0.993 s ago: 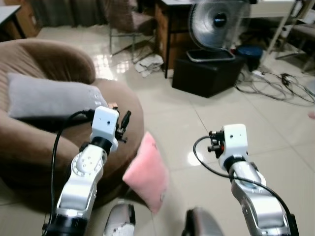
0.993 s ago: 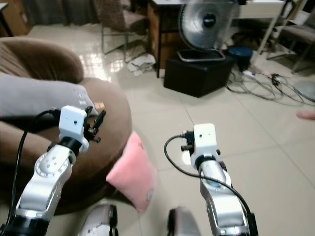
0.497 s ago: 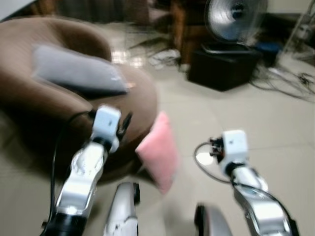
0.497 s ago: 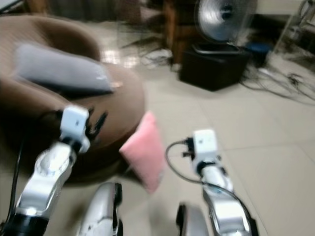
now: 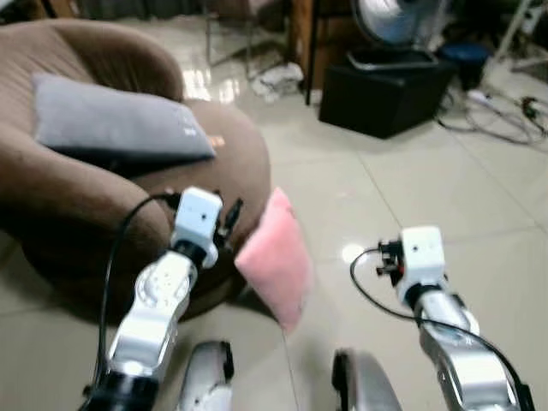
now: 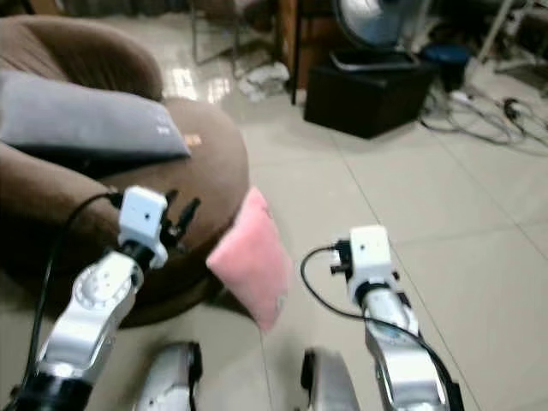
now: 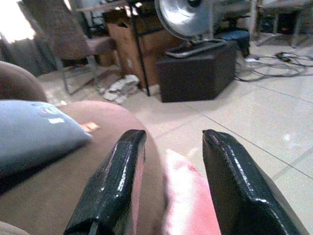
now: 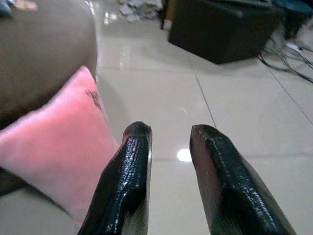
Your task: Move the pillow to the sofa from floor
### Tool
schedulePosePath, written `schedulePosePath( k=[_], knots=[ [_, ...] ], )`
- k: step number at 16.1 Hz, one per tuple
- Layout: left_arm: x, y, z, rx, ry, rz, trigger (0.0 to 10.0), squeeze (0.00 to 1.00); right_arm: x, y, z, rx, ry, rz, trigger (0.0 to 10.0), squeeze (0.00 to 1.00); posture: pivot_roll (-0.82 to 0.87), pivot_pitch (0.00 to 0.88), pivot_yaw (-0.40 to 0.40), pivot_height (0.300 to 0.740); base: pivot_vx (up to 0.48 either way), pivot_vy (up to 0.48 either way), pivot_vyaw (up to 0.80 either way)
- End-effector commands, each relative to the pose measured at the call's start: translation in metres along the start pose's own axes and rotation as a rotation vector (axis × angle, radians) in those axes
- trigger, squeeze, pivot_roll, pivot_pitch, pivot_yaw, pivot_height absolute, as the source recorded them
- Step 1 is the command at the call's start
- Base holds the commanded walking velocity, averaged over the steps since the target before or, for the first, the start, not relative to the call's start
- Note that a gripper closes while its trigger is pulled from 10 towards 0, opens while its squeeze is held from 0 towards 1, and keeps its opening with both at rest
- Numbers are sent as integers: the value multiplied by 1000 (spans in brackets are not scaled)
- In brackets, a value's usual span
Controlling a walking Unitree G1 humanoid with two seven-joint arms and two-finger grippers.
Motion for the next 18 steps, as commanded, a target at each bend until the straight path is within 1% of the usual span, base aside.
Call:
schedulePosePath(
  k=[1, 16, 18],
  knots=[
    [-2, 10, 0, 7, 7, 28, 10000, 0, 1, 9, 4, 1, -14, 25, 10000, 0, -20, 40, 28, 591, 349, 0, 0],
    [-1, 11, 1, 9, 9, 25, 10000, 0, 1, 10, 3, -4, -15, 33, 10000, 0, -17, 43, 33, 591, 344, 0, 0],
    [-1, 10, 0, -2, 6, 22, 10000, 0, 1, 11, 2, -3, -15, 36, 10000, 0, -18, 43, 36, 591, 161, 0, 0]
  ],
)
Point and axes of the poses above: a point about 5 cm out from each wrist's last joint towards the gripper, its own x axis pointing out of the wrist towards the gripper, its own z axis along the axis of the wrist's last joint, y = z × x, the point moved 4 cm from there along x, pointing out of the wrist towards the gripper, and after that the axes turned 9 degrees about -x, right-handed, at the moved point
